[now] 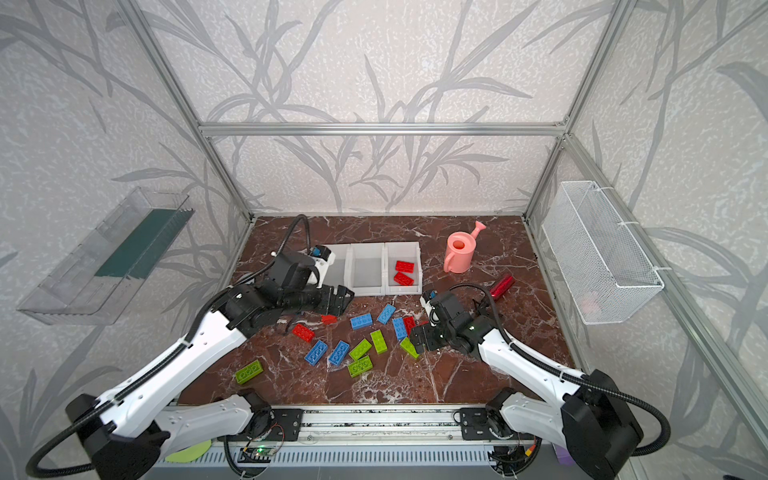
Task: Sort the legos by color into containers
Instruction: 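Withdraw the left arm while the right gripper grasps a red brick in the pile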
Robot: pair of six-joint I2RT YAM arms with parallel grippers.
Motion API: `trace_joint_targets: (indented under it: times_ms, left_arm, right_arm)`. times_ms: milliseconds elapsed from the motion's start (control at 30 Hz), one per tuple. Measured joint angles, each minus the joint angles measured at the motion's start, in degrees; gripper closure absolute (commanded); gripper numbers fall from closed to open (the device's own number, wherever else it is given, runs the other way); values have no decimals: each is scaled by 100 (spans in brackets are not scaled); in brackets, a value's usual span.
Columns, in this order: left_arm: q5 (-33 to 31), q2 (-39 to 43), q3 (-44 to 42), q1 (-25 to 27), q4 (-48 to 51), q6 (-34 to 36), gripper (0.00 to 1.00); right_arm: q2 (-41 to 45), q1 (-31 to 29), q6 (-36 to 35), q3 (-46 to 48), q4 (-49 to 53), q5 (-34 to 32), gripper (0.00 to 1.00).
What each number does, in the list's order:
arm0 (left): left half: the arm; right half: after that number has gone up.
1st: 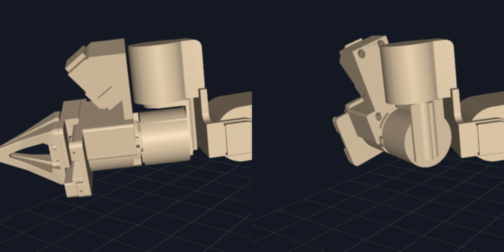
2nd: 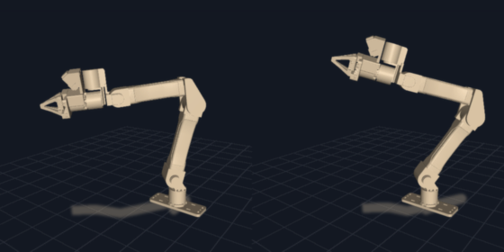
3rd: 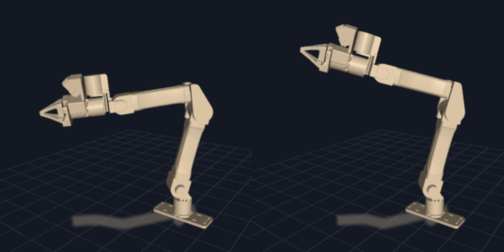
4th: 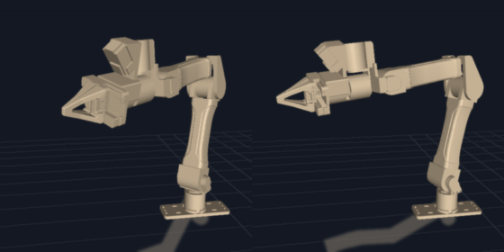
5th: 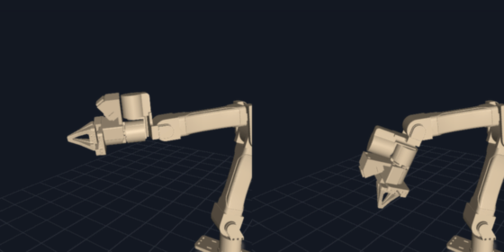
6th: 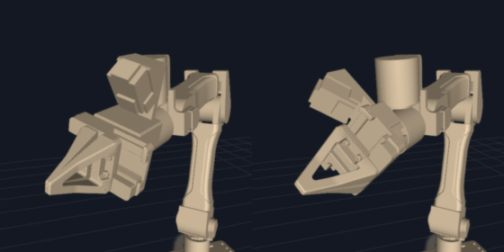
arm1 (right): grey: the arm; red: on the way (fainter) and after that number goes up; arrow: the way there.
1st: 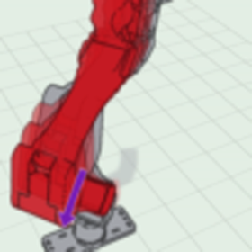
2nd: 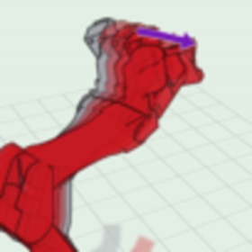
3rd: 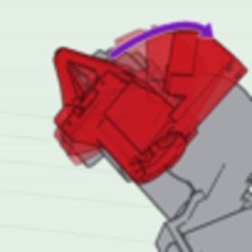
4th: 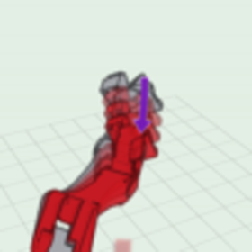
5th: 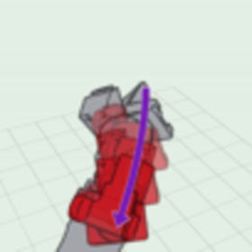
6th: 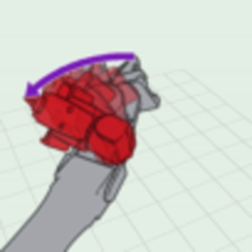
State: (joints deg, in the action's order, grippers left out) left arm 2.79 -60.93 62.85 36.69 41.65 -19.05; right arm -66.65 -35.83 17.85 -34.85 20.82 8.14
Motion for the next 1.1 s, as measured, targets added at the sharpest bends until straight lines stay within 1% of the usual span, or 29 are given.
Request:
trace_joint_targets:
  times_ms: [167,300,400,600,767,967,1100]
  left_arm:
    - [-229,1084,-579,0,33,48,3]
    - [-319,1447,-1032,0,-17,101,3]
    - [-319,1436,-1259,0,-15,133,3]
    - [-374,1366,-1279,-4,-13,136,3]
    - [-396,1464,-1279,-7,-13,140,3]
    - [-398,1526,-1283,-7,-13,140,3]
    - [-393,1528,-1303,-11,-17,140,3]
  right_arm:
    - [-509,-13,-214,-238,-31,9,1]
    - [-796,-24,-341,-302,-90,-13,1]
    - [-1032,-28,-426,-304,-98,-13,1]
    - [-1233,-28,-431,-380,-105,-79,0]
    - [-1274,-28,-380,-560,-177,-116,4]
    - [-1641,-28,-387,-774,-212,-144,5]
    - [-1816,-28,-428,-791,-210,-144,13]
